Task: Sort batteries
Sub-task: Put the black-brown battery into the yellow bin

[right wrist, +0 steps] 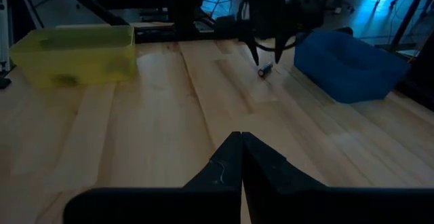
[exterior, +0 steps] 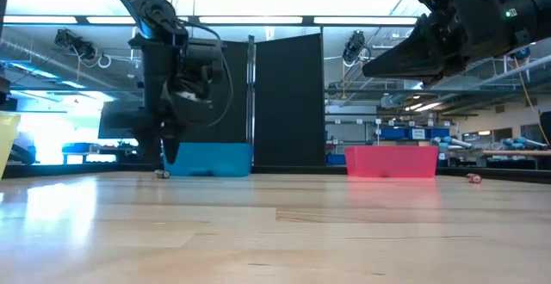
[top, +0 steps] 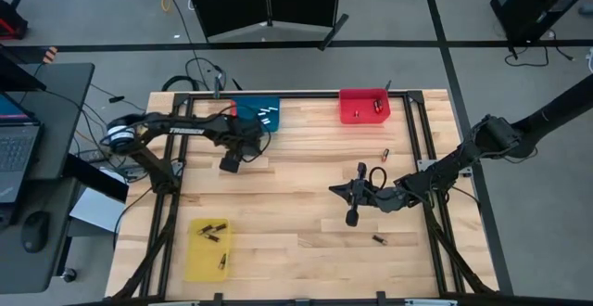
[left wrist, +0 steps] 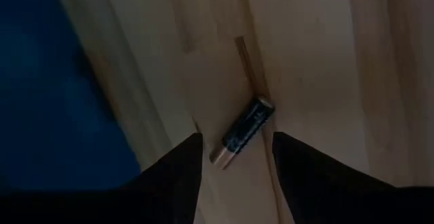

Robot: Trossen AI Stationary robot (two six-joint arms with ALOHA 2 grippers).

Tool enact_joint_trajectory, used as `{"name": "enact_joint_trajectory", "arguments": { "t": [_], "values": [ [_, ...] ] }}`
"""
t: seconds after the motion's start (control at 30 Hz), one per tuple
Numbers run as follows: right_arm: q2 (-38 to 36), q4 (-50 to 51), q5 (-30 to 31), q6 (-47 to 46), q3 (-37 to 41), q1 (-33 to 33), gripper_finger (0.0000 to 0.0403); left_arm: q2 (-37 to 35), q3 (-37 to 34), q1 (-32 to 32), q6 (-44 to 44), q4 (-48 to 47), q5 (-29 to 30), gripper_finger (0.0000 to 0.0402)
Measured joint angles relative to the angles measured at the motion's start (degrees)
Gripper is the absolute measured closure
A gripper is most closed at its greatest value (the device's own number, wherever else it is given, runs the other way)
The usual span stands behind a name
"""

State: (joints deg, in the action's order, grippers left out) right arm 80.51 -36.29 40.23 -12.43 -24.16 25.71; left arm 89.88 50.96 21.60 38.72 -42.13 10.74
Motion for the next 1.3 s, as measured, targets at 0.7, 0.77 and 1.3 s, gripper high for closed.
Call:
{"name": "enact_joint_trajectory", "arguments": {
  "t": [0.7, 0.77, 1.3],
  "values": [
    [0.0, 0.37, -0.94, 0.12, 0.0, 0.0, 0.0389, 6.56, 0.55, 0.07, -3.06, -1.55, -0.63, 0.0359],
    [0.0, 0.37, -0.94, 0.14, 0.0, 0.0, 0.0389, 6.65, 1.44, -0.18, -4.84, -2.65, -0.62, 0.0362],
    [0.0, 1.06, -1.1, 0.36, 0.0, -0.03, 0.0389, -1.31, 8.07, -16.63, -28.84, -15.2, -6.26, 0.0362]
  ]
}}
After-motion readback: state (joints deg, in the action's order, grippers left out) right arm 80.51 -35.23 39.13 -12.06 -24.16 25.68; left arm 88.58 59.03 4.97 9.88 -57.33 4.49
